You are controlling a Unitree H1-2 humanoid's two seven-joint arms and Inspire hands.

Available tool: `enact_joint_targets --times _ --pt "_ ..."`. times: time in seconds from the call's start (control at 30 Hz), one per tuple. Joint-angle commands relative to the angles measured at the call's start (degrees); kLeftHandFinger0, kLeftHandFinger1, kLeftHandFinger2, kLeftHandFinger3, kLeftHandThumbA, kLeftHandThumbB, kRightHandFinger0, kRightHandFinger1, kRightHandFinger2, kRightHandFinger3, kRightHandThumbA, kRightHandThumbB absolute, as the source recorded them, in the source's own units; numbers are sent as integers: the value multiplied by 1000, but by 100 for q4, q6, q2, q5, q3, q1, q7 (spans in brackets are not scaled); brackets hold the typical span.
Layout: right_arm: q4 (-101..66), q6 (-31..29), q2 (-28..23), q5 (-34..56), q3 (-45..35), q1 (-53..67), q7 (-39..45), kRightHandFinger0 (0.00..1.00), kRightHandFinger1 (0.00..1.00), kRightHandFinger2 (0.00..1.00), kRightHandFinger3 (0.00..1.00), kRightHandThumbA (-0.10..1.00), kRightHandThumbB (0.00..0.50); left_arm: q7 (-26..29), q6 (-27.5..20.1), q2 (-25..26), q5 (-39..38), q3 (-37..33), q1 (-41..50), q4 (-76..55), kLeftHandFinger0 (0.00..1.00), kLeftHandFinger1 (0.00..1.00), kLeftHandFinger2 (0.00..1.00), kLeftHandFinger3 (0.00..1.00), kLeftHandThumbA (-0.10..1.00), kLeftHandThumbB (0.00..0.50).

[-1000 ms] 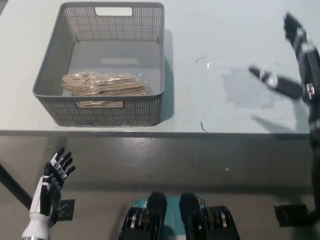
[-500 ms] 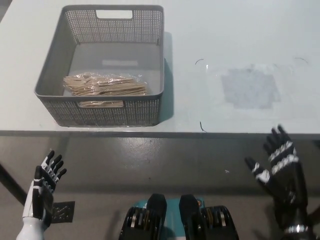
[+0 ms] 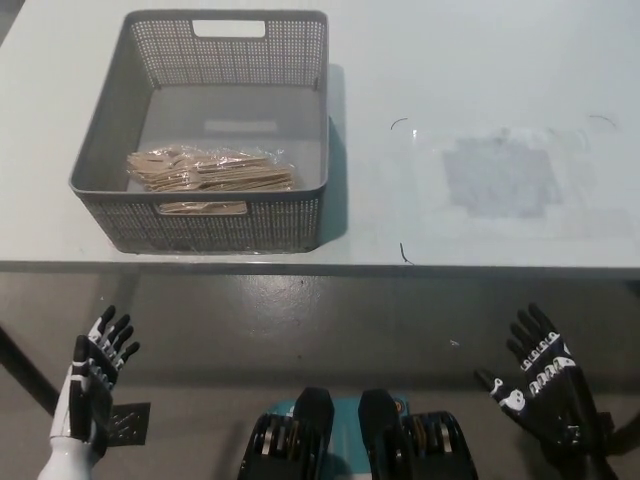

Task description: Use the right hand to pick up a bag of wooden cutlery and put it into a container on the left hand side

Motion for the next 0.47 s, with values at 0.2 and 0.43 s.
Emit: enact_joint_targets --times 0.2,0.43 --pt "97 -484 -228 -352 -11 -390 -94 1000 1000 1000 1000 1000 74 -143 118 160 -98 -171 -15 -187 1000 1000 1000 1000 1000 325" --pt "119 -465 -353 -330 -37 -461 -44 1000 1000 1000 1000 1000 108 -110 127 176 -75 -153 -46 -145 1000 1000 1000 1000 1000 309"
